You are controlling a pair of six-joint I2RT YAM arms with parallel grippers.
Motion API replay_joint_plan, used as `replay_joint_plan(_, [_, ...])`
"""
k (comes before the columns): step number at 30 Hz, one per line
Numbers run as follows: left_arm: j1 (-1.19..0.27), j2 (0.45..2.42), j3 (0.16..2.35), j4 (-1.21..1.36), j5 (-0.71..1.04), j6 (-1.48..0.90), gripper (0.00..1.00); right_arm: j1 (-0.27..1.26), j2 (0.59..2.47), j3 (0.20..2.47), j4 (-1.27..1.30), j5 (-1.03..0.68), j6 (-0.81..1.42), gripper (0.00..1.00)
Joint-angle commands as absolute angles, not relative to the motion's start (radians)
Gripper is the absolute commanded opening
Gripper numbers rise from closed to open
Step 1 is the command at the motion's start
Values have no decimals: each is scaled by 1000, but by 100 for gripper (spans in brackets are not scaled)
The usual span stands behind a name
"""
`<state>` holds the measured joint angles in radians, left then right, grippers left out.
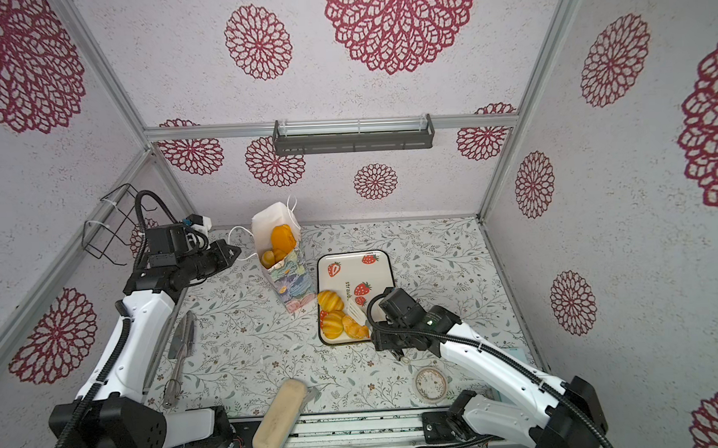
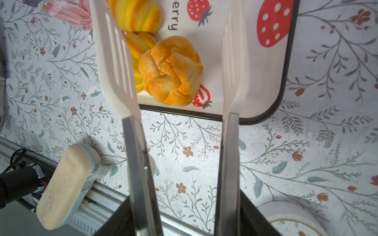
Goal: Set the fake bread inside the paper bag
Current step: 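Raise the open tongs out of the bag and move them over the tray, then lower the open tongs with the right gripper around the braided bun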
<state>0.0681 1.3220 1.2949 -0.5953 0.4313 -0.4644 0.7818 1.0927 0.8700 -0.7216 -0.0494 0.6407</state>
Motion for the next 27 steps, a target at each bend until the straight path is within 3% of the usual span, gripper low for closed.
replay_joint_plan(1, [67, 1315, 1287, -578, 424, -470, 0, 791, 1092, 875, -709, -52, 653, 64])
replay_joint_plan(27, [67, 1316, 1287, -579, 423, -469, 0, 853, 1165, 864, -680, -66, 645, 66])
